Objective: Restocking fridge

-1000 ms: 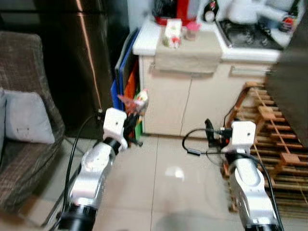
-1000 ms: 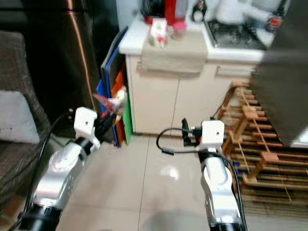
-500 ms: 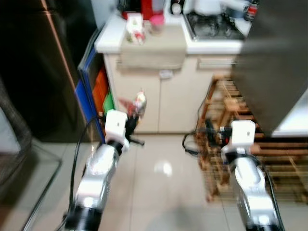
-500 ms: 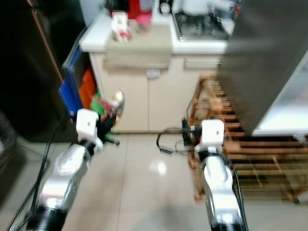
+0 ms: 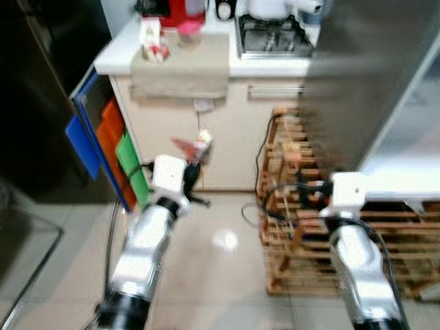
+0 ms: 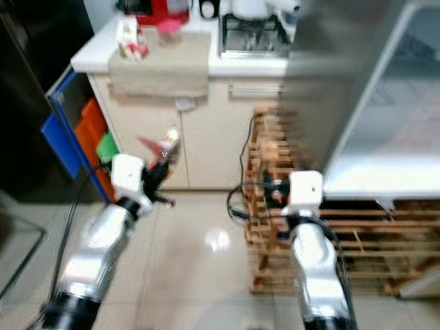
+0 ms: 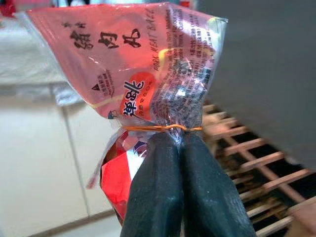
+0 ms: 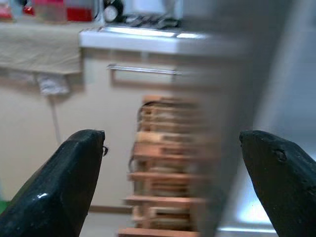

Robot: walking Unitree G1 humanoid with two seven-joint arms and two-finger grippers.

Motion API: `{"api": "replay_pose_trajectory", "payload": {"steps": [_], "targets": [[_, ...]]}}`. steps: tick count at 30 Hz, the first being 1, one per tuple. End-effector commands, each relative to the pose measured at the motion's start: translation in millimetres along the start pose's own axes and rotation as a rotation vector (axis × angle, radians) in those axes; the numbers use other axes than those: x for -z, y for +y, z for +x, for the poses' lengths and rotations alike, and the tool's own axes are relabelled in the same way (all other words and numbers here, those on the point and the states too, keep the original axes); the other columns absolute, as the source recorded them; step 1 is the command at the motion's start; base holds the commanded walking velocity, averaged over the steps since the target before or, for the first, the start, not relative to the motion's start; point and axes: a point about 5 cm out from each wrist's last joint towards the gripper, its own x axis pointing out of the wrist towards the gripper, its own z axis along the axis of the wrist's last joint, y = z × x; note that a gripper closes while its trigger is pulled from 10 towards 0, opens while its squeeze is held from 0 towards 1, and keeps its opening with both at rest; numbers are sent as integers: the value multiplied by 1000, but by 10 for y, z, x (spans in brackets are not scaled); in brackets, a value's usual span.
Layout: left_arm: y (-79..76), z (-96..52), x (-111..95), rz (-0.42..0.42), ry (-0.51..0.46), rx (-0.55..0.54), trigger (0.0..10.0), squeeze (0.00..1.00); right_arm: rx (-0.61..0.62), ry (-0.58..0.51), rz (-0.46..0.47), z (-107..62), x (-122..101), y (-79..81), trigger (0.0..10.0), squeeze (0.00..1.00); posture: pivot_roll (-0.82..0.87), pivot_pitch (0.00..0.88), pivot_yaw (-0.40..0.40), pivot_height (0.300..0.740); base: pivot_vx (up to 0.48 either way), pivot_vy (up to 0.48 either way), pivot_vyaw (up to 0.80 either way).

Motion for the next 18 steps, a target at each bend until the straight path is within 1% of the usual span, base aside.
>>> {"api": "replay_pose_trajectory", "payload": {"steps": [1, 3, 4, 8, 12, 18], "targets": [[107, -24, -89, 17, -46, -23, 10000, 0, -21, -14, 14, 17, -19, 78, 10000, 0, -46, 0, 34, 740, 0, 0, 0], [106, -26, -102, 17, -55, -14, 10000, 0, -22, -14, 13, 21, -16, 80, 10000, 0, -45, 0, 37, 740, 0, 0, 0], [106, -28, -101, 17, -55, -13, 10000, 0, -22, -14, 13, 22, -15, 79, 10000, 0, -45, 0, 37, 740, 0, -337, 0], [89, -21, -112, 18, -63, 4, 10000, 0, -22, -16, 12, 29, -11, 80, 10000, 0, -45, 0, 41, 740, 0, -480, 0], [92, 7, -106, 32, -49, 2, 10000, 0, -22, -18, 12, 31, -15, 81, 10000, 0, -45, 0, 41, 740, 0, -450, 0], [110, 41, -116, 18, -52, 0, 10000, 0, -21, -18, 8, 33, -10, 82, 10000, 0, -50, 0, 46, 740, 268, -396, 0]]}}
